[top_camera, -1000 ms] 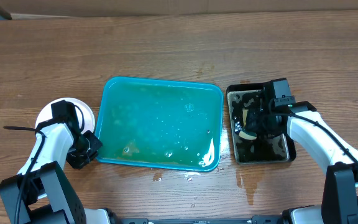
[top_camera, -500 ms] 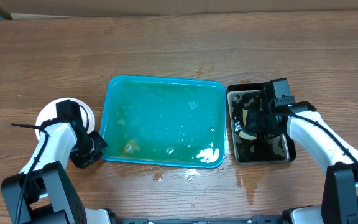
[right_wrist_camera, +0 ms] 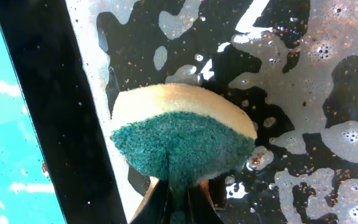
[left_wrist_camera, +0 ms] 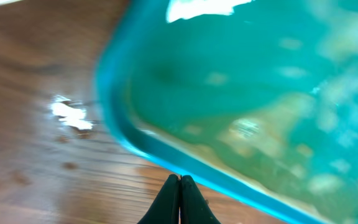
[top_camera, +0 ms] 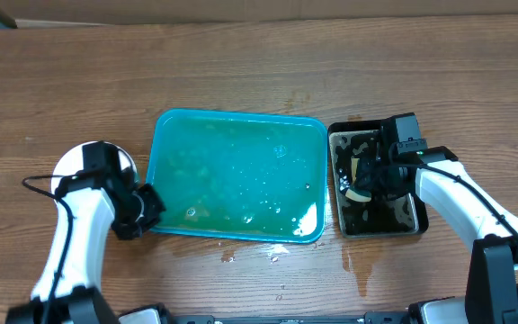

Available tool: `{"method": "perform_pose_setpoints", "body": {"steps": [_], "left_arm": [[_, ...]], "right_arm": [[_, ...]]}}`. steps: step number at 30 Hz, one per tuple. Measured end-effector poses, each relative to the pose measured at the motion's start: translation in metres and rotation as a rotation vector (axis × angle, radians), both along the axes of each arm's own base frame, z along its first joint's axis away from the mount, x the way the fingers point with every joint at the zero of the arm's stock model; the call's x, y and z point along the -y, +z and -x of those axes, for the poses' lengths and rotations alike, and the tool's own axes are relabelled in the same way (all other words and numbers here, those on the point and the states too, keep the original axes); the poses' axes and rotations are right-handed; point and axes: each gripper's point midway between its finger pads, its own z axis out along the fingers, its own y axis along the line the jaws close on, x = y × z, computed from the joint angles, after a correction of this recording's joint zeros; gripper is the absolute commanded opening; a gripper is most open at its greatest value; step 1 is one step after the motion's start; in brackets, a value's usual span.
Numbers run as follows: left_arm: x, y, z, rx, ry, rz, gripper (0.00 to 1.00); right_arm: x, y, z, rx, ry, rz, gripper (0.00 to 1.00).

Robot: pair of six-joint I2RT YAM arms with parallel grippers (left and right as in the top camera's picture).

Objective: Clean dirty plates on tray and stack at the side

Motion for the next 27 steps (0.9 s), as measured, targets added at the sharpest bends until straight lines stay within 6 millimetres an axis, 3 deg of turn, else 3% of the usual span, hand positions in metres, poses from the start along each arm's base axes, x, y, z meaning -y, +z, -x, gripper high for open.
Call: {"method": "perform_pose_setpoints", "body": {"steps": [3, 9, 13, 17, 22, 27], "left_arm": [[0.037, 0.013, -0.005, 0.073, -0.168, 0.052, 0.04], [0.115, 0.019, -0.002, 0.152, -0.521, 0.103, 0.06], [0.172, 0.019, 0.006, 0.218, -0.744, 0.133, 0.09], [0.222, 0.016, 0.021, 0.269, -0.93, 0.168, 0.04], [0.256, -0.004, 0.045, 0.226, -1.06, 0.201, 0.04], [0.263, -0.028, 0.063, 0.122, -1.098, 0.225, 0.05]], "right_arm": [[0.0, 0.0, 0.0, 0.002, 0.0, -0.001, 0.04], [0.0, 0.0, 0.0, 0.001, 0.0, 0.0, 0.04], [0.0, 0.0, 0.0, 0.001, -0.001, -0.001, 0.04], [0.0, 0.0, 0.0, 0.001, 0.0, -0.001, 0.04], [0.0, 0.0, 0.0, 0.002, 0.0, -0.001, 0.04], [0.0, 0.0, 0.0, 0.002, 0.0, 0.0, 0.04]]}}
